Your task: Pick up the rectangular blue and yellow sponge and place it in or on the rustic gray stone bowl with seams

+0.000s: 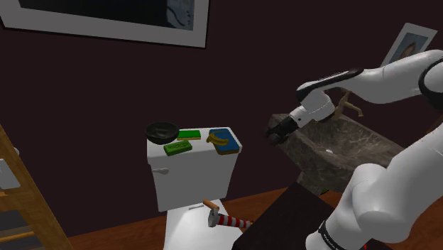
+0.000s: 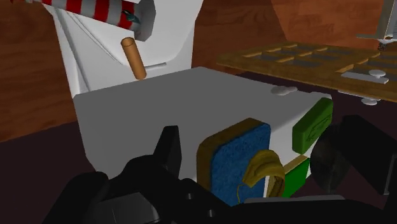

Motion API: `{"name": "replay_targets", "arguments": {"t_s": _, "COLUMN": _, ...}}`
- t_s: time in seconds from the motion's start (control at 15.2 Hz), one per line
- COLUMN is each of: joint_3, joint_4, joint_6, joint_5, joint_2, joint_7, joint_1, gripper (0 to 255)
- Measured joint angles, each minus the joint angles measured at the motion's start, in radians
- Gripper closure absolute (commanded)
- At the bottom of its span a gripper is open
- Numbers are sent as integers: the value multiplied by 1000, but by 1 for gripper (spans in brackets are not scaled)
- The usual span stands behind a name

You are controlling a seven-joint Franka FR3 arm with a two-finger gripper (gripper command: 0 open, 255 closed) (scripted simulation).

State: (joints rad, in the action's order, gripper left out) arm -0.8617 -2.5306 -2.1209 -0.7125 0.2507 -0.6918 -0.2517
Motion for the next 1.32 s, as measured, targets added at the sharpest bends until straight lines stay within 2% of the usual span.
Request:
{"name": "replay_targets", "arguments": {"t_s": 0.13, "joint_3": -103, "joint_4": 62, "joint_6": 96, "joint_5": -218, "joint_2": -186, "joint_7": -168, "joint_1": -71, "gripper": 0}}
{"name": "replay_targets", "arguments": {"t_s": 0.26, "joint_3": -128, "joint_4": 114, "joint_6": 241, "joint_5": -419, "joint_2": -374, "joint_7": -300, "joint_1": -62, "gripper": 0}}
{"name": "replay_targets", "arguments": {"t_s": 0.4, "joint_3": -81, "joint_4": 180, "joint_6": 399, "joint_5": -594, "joint_2": -560, "joint_7": -395, "joint_1": 15, "gripper": 0}}
{"name": "replay_targets", "arguments": {"t_s": 0.66, "joint_3": 74, "joint_4": 299, "joint_6": 621, "joint_5": -834, "joint_2": -817, "joint_7": -475, "joint_1": 191, "gripper": 0}}
{"name": "replay_targets", "arguments": {"t_s": 0.79, "joint_3": 147, "joint_4": 359, "joint_6": 694, "joint_5": -928, "joint_2": -914, "joint_7": -485, "joint_1": 258, "gripper": 0}}
{"name": "replay_targets", "arguments": {"t_s": 0.86, "joint_3": 168, "joint_4": 376, "joint_6": 711, "joint_5": -954, "joint_2": -942, "joint_7": -488, "joint_1": 274, "gripper": 0}}
{"name": "replay_targets", "arguments": {"t_s": 1.32, "joint_3": 222, "joint_4": 394, "joint_6": 686, "joint_5": -1032, "joint_2": -970, "joint_7": -482, "joint_1": 254, "gripper": 0}}
